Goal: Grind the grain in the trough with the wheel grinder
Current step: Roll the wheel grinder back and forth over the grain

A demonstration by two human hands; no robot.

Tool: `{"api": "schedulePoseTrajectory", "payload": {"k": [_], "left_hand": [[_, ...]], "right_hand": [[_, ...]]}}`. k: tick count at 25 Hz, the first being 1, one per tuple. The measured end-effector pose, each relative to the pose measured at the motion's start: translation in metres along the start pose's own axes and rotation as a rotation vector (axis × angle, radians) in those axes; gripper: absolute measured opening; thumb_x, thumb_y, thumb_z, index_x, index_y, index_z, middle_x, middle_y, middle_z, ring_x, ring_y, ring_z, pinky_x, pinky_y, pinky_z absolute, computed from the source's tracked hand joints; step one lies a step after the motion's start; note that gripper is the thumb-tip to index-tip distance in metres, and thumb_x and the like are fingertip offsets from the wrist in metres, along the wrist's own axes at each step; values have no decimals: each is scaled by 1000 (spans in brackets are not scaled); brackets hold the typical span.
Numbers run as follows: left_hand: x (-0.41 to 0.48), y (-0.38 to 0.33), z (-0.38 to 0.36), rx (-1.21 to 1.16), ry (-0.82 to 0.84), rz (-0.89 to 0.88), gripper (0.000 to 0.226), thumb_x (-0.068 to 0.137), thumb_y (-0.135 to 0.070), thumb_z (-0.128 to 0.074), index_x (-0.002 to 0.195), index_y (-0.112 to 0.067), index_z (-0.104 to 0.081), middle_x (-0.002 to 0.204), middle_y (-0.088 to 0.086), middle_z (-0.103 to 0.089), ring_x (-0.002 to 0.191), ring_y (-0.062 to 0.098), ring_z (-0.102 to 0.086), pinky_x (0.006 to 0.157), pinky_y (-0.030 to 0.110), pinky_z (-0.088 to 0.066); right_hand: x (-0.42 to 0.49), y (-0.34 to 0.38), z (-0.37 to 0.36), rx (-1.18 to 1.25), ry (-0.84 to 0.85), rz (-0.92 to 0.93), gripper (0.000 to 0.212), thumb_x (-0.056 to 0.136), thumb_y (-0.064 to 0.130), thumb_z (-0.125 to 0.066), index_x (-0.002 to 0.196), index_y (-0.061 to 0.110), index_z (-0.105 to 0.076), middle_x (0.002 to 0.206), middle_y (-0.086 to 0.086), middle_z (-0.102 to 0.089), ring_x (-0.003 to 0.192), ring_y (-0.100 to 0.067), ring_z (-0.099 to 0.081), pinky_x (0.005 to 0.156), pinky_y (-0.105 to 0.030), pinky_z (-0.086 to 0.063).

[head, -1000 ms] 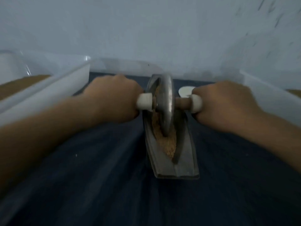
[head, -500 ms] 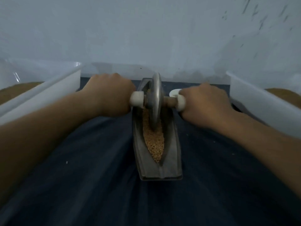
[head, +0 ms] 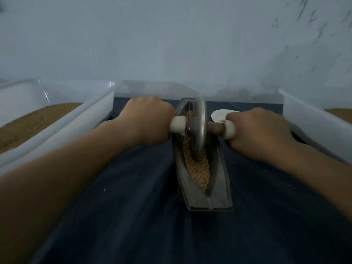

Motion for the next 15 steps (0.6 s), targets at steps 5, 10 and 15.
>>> {"api": "schedulePoseTrajectory", "payload": {"k": [5, 10, 15], "left_hand": [[-13, 0, 8, 99, -271, 44, 16, 72, -42, -57, 66, -34, -44, 55, -12, -26, 40, 13, -30, 45, 20, -20], [22, 9, -2, 55, -122, 238, 12, 89, -32, -56, 93, -25, -64, 80, 1, -55, 77, 30, -62, 60, 34, -38], [-36, 5, 3, -71, -182, 20, 15, 69, -52, -54, 67, -40, -44, 54, -16, -33, 45, 7, -30, 45, 20, -21]], "right_hand": [[2, 2, 7, -76, -128, 34, 27, 71, 43, -67, 68, 30, -43, 50, 13, -28, 41, -14, -25, 49, -16, -17], [51, 2, -15, -31, 124, -87, 18, 88, 44, -68, 92, 27, -62, 79, 3, -57, 71, -22, -55, 58, -28, -37], [-8, 12, 26, -160, -165, 240, 24, 66, 43, -53, 71, 32, -33, 51, 13, -29, 40, -17, -26, 49, -16, -12]]}}
Point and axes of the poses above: each hand's wrist, its own x-axis towards the middle knuckle, its own z-axis out of the back of the hand, y = z × x, the point moved 9 cm from there along x, towards the middle knuckle
